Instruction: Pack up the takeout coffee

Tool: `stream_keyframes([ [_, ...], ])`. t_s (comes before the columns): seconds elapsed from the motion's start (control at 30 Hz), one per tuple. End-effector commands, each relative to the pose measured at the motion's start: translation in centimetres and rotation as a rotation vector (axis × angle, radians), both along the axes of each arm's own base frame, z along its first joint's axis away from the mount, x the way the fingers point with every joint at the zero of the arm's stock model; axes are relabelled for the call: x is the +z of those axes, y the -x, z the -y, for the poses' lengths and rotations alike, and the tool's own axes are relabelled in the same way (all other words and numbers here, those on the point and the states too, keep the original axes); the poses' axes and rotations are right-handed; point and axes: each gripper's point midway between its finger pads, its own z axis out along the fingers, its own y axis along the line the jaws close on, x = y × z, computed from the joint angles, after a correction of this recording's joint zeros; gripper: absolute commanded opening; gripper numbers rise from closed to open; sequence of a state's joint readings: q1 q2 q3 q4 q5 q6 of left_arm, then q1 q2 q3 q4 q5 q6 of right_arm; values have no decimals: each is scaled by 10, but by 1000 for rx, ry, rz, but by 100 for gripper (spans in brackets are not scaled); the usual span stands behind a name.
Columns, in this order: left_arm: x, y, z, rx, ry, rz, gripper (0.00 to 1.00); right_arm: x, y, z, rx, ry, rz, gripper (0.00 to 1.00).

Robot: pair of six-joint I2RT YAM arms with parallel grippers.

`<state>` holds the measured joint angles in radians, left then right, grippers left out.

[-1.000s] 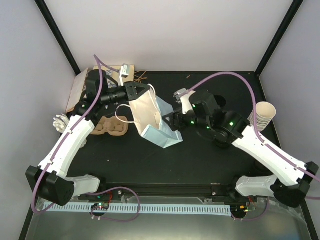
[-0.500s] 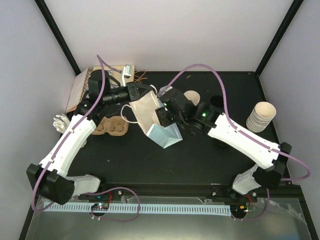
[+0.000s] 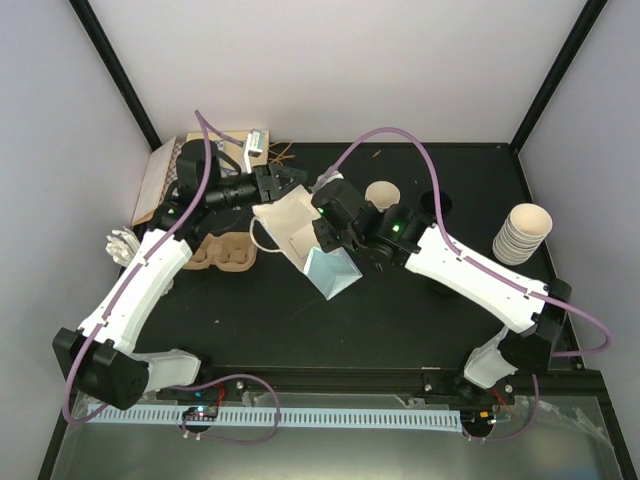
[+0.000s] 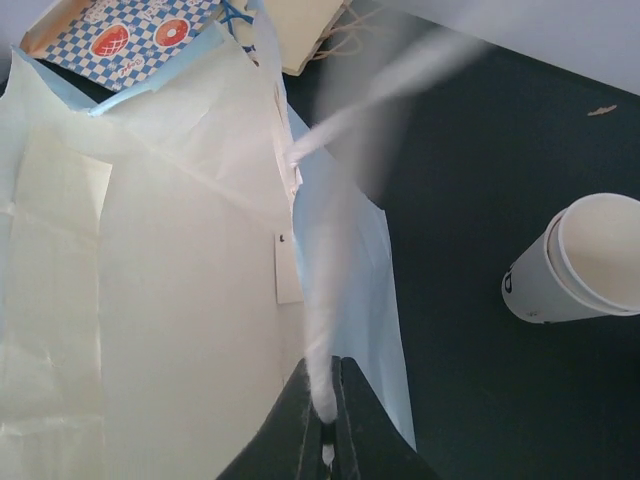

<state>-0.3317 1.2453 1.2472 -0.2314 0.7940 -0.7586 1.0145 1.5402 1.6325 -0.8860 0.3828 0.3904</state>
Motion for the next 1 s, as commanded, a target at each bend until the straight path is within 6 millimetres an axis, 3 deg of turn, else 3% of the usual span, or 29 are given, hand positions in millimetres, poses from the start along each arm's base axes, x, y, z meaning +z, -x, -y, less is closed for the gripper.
stream_keyframes([
  [0.0,28,16,-2,-21,1,95,52,11,-1,-1,-30,-54,13,1],
  [0.23,46,57,-26,24,-40,203,98,16,-1,4,-51,-94,-3,1],
  [0.47,50,93,-68,178,-175,252,99,21,-7,14,-69,-137,-29,2],
  [0.7,6,112,-116,384,-373,115,99,22,-8,19,-73,-167,-48,2],
  [0.77,-9,117,-116,376,-364,84,99,21,-8,20,-73,-169,-47,2],
  [0.97,-52,124,-91,246,-255,-32,99,18,-6,20,-67,-182,-45,3],
])
